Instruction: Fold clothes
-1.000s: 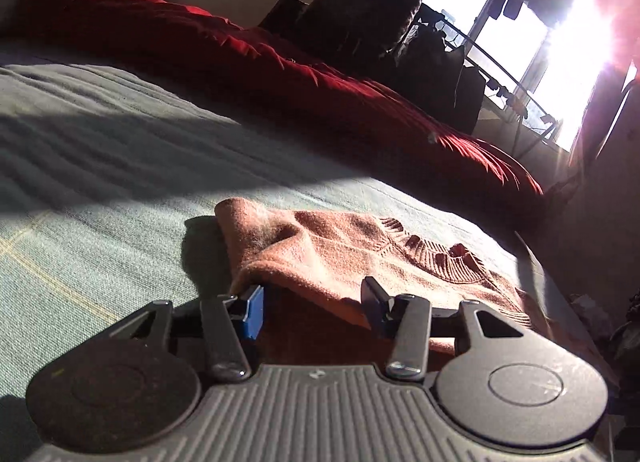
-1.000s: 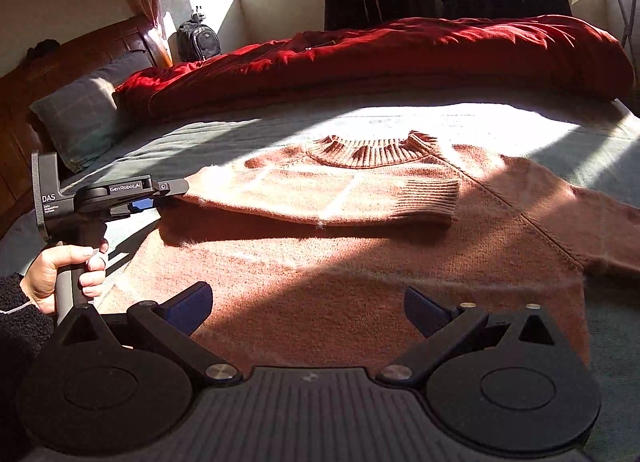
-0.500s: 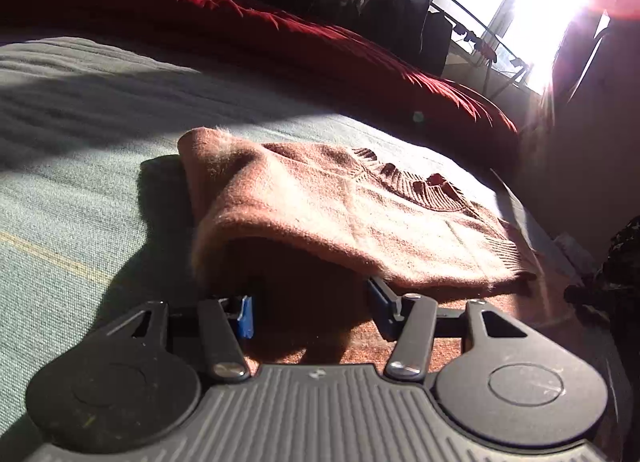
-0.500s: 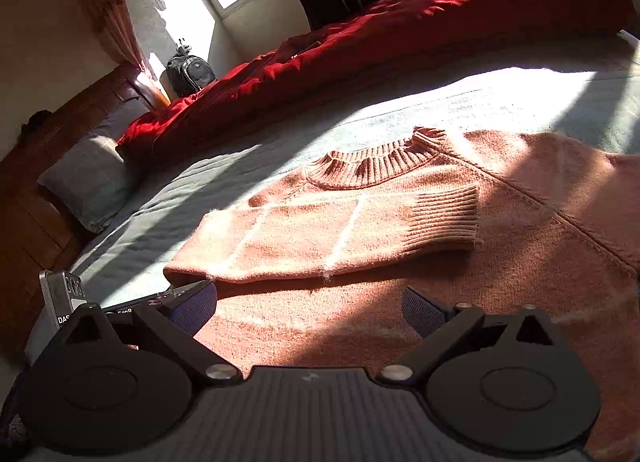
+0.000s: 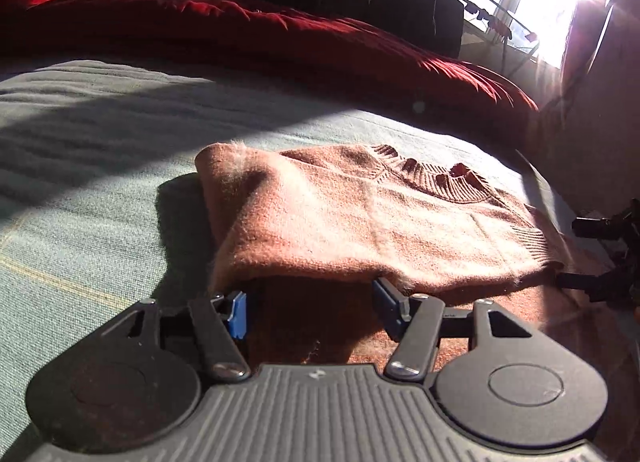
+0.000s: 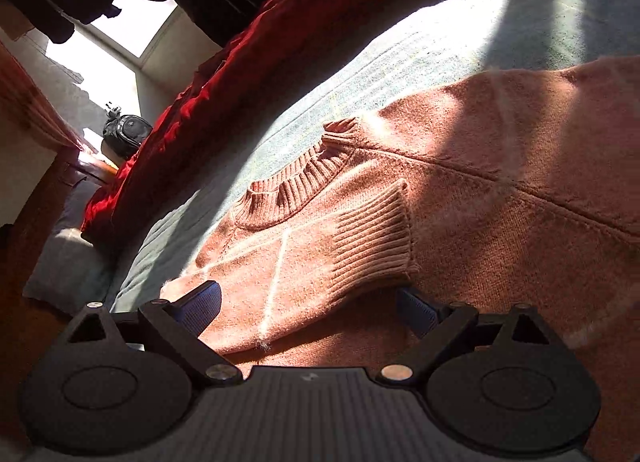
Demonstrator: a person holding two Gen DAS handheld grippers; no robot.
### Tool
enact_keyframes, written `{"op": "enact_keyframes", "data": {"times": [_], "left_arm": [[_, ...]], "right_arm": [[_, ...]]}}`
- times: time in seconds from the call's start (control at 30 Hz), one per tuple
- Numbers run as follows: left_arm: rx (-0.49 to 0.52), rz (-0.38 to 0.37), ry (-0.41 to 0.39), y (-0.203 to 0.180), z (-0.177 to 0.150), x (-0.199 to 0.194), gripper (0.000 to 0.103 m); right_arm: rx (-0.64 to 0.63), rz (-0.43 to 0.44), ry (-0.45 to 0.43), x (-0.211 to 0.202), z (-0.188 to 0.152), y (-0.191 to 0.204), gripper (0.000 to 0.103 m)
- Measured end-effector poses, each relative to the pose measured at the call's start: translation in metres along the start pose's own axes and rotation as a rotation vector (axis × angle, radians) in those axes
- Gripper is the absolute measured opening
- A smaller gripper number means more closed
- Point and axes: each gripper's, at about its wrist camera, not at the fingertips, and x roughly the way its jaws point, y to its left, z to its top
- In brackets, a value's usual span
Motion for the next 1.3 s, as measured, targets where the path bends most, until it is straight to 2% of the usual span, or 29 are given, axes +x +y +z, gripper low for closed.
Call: {"op": "enact_keyframes", "data": {"times": [0.1, 0.23, 0.27, 0.3, 0.33, 0.4, 0.43, 0.5, 0.57, 0.7, 0.77, 0.83, 0.9, 0.93, 1.03, 1.1, 1.17, 1.2, 1.23, 1.3], "left_arm": [[0.018, 0.005, 0.006, -0.003, 0.002, -0.001, 0.061], [0.031, -0.040, -0.006, 0.002, 0.002, -0.003, 0.061], [0.030, -0.054, -0.011, 0.005, 0.002, -0.003, 0.061], [0.029, -0.069, -0.016, 0.007, 0.001, -0.003, 0.061], [0.028, -0.083, -0.021, 0.010, 0.000, -0.003, 0.061], [0.030, -0.100, -0.029, 0.013, -0.003, -0.001, 0.063], [0.035, -0.103, -0.033, 0.013, -0.005, -0.001, 0.063], [0.069, -0.106, -0.047, 0.011, -0.009, -0.001, 0.064], [0.072, -0.108, -0.054, 0.012, -0.011, -0.003, 0.064], [0.063, -0.140, -0.066, 0.012, -0.011, -0.013, 0.064], [0.066, -0.155, -0.067, 0.012, -0.011, -0.015, 0.064], [0.067, -0.165, -0.066, 0.012, -0.011, -0.016, 0.064], [0.063, -0.178, -0.069, 0.014, -0.011, -0.018, 0.064], [0.060, -0.186, -0.071, 0.015, -0.010, -0.020, 0.064], [0.041, -0.250, -0.083, 0.018, -0.008, -0.029, 0.064], [0.078, -0.295, -0.108, 0.013, -0.008, -0.040, 0.065], [0.097, -0.308, -0.156, 0.009, -0.002, -0.052, 0.068], [0.100, -0.312, -0.180, 0.007, 0.002, -0.057, 0.076], [0.072, -0.308, -0.177, 0.009, 0.010, -0.056, 0.079], [0.041, -0.290, -0.119, 0.012, 0.023, -0.039, 0.079]], "right_arm": [[0.032, 0.008, -0.007, 0.009, 0.002, -0.007, 0.097], [0.016, 0.031, -0.040, 0.028, 0.015, -0.005, 0.097], [0.002, 0.029, -0.047, 0.032, 0.018, -0.004, 0.094], [-0.022, 0.020, -0.050, 0.035, 0.020, -0.003, 0.082], [-0.046, 0.011, -0.053, 0.039, 0.022, -0.002, 0.075], [-0.106, -0.037, -0.044, 0.042, 0.024, 0.001, 0.047], [-0.135, -0.061, -0.042, 0.042, 0.024, 0.003, 0.042], [-0.189, -0.104, -0.039, 0.039, 0.024, 0.008, 0.013], [-0.238, -0.127, -0.047, 0.032, 0.025, 0.017, 0.013], [-0.326, -0.194, -0.117, 0.015, 0.027, 0.037, 0.012], [-0.344, -0.230, -0.129, 0.012, 0.031, 0.036, 0.012], [-0.349, -0.281, -0.104, 0.019, 0.035, 0.028, 0.014], [-0.353, -0.346, -0.035, 0.031, 0.031, 0.019, 0.015], [-0.359, -0.368, -0.016, 0.035, 0.029, 0.016, 0.017], [-0.374, -0.413, -0.038, 0.026, 0.027, 0.023, 0.029], [-0.404, -0.460, -0.062, 0.015, 0.028, 0.035, 0.033], [-0.468, -0.459, -0.095, 0.002, 0.026, 0.053, 0.033], [-0.495, -0.446, -0.105, -0.002, 0.025, 0.062, 0.033], [-0.512, -0.422, -0.104, -0.003, 0.025, 0.071, 0.033], [-0.545, -0.375, -0.101, -0.005, 0.023, 0.089, 0.033]]}}
